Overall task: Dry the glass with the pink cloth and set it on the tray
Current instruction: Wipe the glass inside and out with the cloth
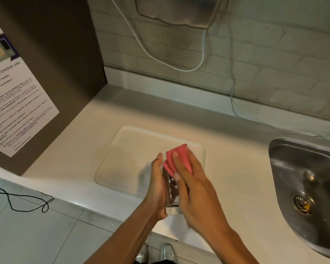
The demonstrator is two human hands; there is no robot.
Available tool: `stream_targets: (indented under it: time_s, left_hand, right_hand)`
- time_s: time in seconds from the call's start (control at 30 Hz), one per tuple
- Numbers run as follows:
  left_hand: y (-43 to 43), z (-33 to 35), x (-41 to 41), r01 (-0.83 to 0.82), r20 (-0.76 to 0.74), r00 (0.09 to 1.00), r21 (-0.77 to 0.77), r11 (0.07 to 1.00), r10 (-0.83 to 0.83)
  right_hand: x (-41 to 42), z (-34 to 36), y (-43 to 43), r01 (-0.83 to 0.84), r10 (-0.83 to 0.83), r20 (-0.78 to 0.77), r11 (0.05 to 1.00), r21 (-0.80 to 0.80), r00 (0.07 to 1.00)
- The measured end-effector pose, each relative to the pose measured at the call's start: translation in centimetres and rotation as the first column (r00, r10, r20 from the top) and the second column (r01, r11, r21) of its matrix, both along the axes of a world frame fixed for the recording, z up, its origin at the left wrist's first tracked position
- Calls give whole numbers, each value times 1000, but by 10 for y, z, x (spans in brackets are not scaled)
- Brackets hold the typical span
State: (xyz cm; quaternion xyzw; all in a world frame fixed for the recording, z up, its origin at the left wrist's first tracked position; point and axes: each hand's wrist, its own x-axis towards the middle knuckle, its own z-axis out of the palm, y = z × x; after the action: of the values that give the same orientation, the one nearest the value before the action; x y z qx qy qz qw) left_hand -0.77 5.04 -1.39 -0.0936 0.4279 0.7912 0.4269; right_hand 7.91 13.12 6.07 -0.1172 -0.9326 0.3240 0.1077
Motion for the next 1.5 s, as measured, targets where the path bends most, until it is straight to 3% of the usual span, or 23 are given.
stream_targets:
  time_s: [0.1, 0.27, 0.47, 0.67, 0.87, 1.07, 1.27, 1.43, 1.5]
  left_hand:
    - [-7, -1, -11, 0, -35, 999, 6, 1000, 0]
    - [2, 3, 5, 47, -6, 999, 21, 999, -47]
    - [-7, 4, -22, -51, -36, 998, -9, 999, 51]
    - [-2, 1, 0, -8, 68, 998, 23, 1000, 6]
    - [-10, 4, -23, -72, -7, 997, 3, 997, 72]
    - [0, 7, -7, -29, 42, 999, 3, 1000, 29]
    - [-8, 2, -23, -96, -7, 995, -25, 995, 96]
    - [-2, 2, -5, -35, 24, 999, -47, 998, 36]
    - [0, 4, -3, -32, 25, 999, -51, 998, 34]
  right_hand:
    - [25, -11, -14, -48, 50, 14, 995, -89, 999]
    - [2, -4, 10, 84, -80, 34, 981, -173, 996]
    - [28, -13, -16, -52, 56, 26, 992, -118, 998]
    - [13, -4, 5, 37, -30, 35, 981, -193, 999]
    - [38, -7, -18, -65, 68, 17, 988, -141, 998]
    - [13, 2, 5, 66, -59, 36, 970, -233, 998]
    - [42, -13, -21, -60, 63, 13, 984, -165, 998]
    - [24, -10, -1, 96, -92, 29, 936, -338, 995]
    - [20, -3, -6, 66, -67, 8, 954, -293, 998]
